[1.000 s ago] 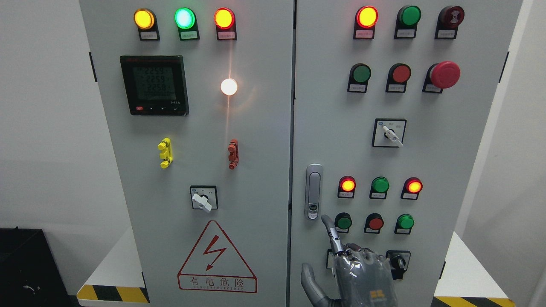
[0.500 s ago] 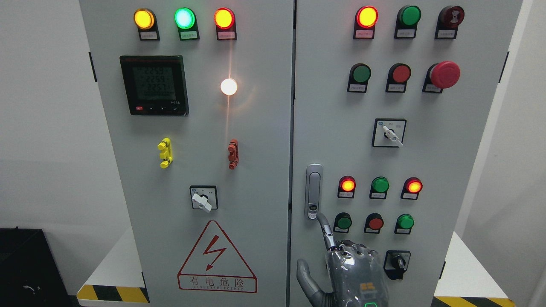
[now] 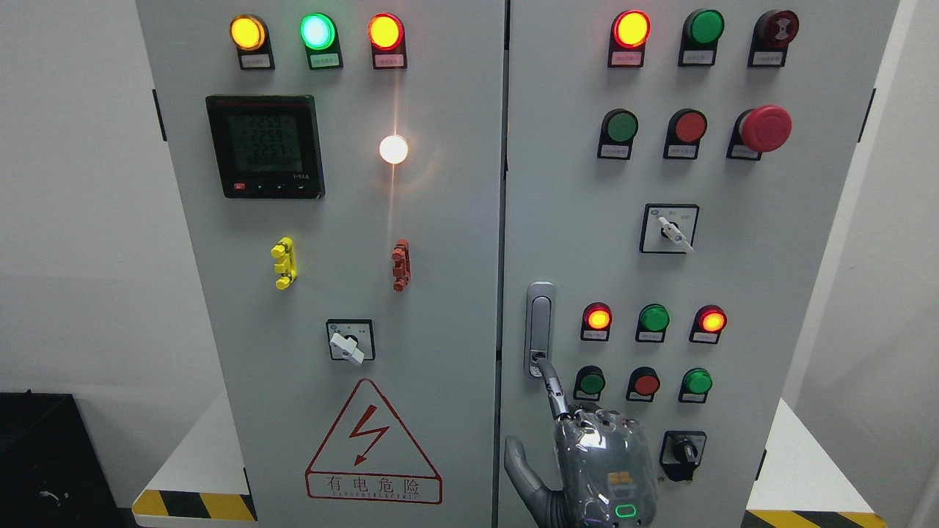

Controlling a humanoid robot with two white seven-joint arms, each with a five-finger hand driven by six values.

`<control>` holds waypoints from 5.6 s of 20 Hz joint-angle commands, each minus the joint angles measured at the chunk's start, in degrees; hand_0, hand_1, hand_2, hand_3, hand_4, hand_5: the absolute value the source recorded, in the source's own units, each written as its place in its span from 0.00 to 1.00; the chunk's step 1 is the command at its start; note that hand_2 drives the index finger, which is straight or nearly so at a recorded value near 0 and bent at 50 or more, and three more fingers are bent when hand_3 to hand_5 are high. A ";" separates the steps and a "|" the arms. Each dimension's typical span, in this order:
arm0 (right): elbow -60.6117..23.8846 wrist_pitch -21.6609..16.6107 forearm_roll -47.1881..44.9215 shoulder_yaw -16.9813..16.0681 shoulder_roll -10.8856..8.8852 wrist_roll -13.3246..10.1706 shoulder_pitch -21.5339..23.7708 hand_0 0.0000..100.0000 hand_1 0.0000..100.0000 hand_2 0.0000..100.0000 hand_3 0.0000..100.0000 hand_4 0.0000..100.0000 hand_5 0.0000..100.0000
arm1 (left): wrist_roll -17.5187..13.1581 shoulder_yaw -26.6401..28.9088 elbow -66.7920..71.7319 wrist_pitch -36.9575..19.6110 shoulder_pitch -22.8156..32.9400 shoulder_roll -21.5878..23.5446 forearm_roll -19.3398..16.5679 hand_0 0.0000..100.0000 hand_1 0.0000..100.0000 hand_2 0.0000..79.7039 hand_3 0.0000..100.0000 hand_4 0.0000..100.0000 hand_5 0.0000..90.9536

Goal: Release door handle

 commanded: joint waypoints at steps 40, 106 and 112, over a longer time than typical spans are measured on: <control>4.81 1.29 0.17 0.07 0.10 0.13 -2.55 0.49 0.23 0.00 0.88 0.83 0.82 | 0.01 0.00 -0.01 -0.05 0.97 0.00 0.03 0.12 0.56 0.00 0.00 0.00 0.00; 4.99 1.29 -0.10 0.16 0.10 0.31 -0.97 0.49 0.23 0.00 0.92 0.86 0.84 | 0.01 0.00 -0.01 -0.05 0.97 0.00 0.03 0.12 0.56 0.00 0.00 0.00 0.00; 4.99 1.29 -0.10 0.16 0.10 0.31 -0.53 0.49 0.23 0.00 0.92 0.86 0.84 | 0.01 0.00 -0.01 -0.05 0.97 0.00 0.03 0.12 0.56 0.00 0.00 0.00 0.00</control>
